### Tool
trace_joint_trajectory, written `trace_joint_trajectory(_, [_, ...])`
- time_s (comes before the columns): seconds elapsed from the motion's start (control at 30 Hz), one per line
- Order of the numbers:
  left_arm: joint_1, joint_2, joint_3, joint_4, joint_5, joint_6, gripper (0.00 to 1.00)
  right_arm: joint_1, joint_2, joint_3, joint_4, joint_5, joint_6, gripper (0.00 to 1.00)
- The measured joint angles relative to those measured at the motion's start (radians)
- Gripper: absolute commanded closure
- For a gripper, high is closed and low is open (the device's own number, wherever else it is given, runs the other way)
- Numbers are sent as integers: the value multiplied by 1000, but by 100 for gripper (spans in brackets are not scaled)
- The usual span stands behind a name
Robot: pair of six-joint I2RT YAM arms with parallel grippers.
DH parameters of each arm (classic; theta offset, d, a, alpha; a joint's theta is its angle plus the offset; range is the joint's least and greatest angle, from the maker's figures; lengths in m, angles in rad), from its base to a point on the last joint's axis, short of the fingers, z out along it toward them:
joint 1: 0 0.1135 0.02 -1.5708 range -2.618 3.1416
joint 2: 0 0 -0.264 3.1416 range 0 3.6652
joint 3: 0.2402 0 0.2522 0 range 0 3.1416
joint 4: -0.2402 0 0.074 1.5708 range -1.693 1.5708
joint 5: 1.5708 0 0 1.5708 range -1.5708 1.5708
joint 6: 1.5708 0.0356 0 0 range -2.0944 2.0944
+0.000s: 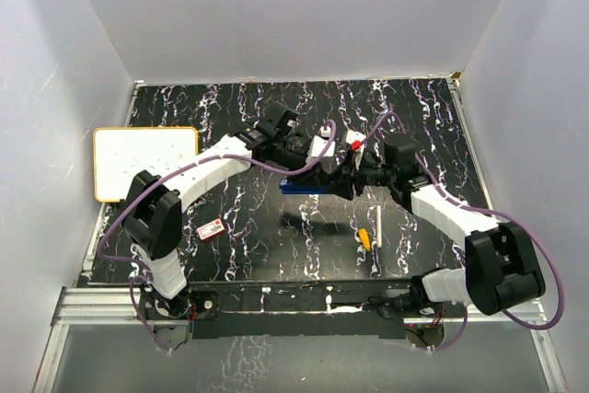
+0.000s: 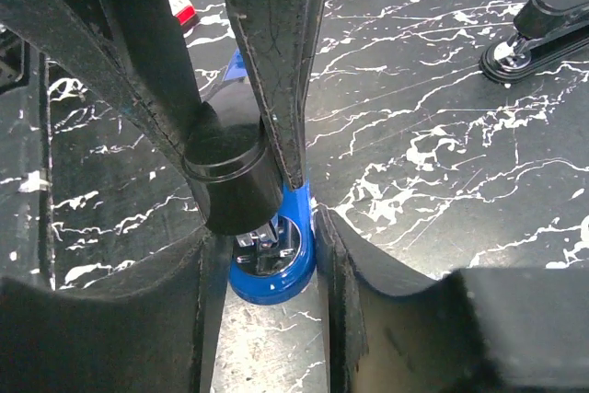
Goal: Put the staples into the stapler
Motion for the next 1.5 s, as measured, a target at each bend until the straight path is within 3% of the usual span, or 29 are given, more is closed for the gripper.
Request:
trace_joint_trajectory(0.27, [27, 0, -15, 22, 42, 17, 100, 10, 35, 3, -81, 51, -154, 92])
trace_joint_trajectory(0.6, [124, 0, -94, 103, 117, 17, 100, -28, 131, 13, -151, 125, -302, 92])
trace_joint_trajectory(0.93, [211, -37, -220, 189, 142, 32, 100, -27, 286, 73, -193, 206, -329, 92])
trace_joint_trajectory(1.5, [288, -161, -402, 286, 156, 84, 100, -14, 354, 135, -238, 301, -304, 92])
